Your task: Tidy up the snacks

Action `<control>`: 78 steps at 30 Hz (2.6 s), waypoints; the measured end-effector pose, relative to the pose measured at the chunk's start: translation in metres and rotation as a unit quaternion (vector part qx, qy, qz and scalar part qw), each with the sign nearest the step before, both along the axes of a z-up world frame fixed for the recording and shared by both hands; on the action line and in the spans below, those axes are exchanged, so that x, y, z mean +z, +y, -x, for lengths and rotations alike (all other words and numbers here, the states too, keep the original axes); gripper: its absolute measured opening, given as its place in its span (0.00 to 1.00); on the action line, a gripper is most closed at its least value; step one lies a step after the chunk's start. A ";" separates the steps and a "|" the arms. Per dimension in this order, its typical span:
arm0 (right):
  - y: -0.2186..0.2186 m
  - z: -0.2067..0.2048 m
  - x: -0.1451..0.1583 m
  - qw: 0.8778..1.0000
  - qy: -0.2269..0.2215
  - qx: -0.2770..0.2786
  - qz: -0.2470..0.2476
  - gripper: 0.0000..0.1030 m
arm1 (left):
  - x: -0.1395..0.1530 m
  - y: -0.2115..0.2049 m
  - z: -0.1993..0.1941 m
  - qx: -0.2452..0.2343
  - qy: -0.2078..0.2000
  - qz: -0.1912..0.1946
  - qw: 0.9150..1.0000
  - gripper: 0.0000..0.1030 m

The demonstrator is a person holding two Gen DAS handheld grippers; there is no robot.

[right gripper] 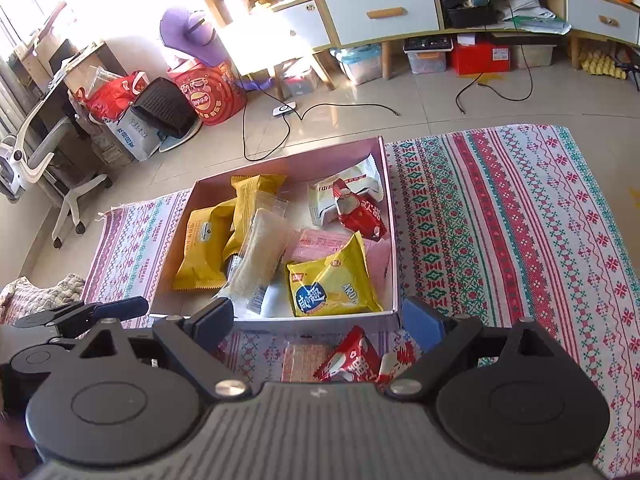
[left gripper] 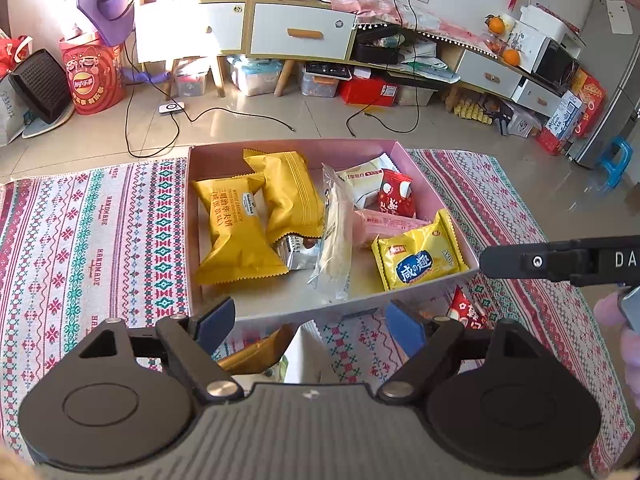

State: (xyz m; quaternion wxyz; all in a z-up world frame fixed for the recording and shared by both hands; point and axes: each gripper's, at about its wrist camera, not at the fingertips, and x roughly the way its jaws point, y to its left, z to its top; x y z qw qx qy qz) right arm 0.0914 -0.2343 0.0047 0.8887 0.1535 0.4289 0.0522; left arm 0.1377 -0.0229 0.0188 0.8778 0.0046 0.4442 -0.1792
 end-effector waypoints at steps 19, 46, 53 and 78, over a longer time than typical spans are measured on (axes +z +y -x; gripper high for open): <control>0.028 0.045 -0.014 0.999 0.003 0.019 0.032 0.95 | -0.012 0.033 0.060 0.016 -0.013 -0.026 0.999 1.00; 0.080 0.078 -0.073 0.988 0.057 0.089 0.110 0.97 | -0.067 0.033 0.073 0.071 -0.014 -0.037 0.997 1.00; 0.091 0.083 -0.079 0.986 0.054 0.104 0.120 0.97 | -0.070 0.029 0.064 0.081 -0.035 -0.038 0.995 1.00; 0.107 0.093 -0.078 0.980 0.023 0.125 0.155 0.81 | -0.063 0.025 0.056 0.079 -0.043 -0.058 0.994 0.73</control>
